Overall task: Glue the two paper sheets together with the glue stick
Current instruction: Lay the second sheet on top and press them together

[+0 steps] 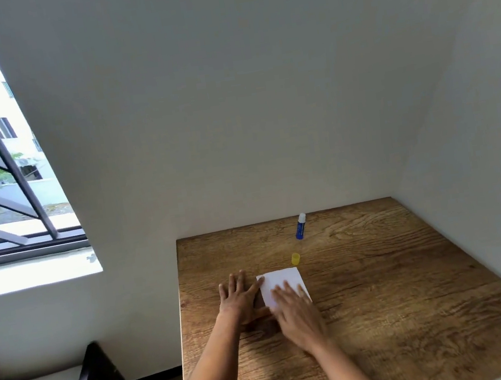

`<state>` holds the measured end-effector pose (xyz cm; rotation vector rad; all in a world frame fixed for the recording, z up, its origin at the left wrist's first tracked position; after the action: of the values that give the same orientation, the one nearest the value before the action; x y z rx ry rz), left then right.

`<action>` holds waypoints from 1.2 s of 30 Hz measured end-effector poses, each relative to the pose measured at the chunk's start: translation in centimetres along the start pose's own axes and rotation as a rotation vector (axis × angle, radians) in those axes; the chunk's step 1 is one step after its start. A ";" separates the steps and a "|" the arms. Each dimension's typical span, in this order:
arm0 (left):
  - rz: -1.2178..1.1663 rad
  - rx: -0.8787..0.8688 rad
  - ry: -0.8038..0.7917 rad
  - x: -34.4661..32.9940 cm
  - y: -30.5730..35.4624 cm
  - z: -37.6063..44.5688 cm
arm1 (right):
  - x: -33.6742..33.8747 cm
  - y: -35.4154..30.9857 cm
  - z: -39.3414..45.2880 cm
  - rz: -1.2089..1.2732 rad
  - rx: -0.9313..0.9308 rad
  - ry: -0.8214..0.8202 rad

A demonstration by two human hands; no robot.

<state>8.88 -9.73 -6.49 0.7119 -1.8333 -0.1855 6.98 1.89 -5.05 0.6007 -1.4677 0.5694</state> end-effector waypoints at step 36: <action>-1.226 0.396 0.350 0.6 1.6 -1.6 | 3.5 5.2 -1.8 0.234 -0.586 -0.135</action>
<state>9.60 -8.40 -4.65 1.9476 -0.8932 -0.4518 4.80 6.87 -1.47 0.0062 -1.7451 0.2536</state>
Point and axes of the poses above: each hand's wrist, its own z-axis towards the middle knuckle, its own x-axis out of the back of the hand, y = z × x, the point moved 9 cm from there along z, towards the middle knuckle, and after that the axes turned 15 degrees about -z, right-handed, at the moved point
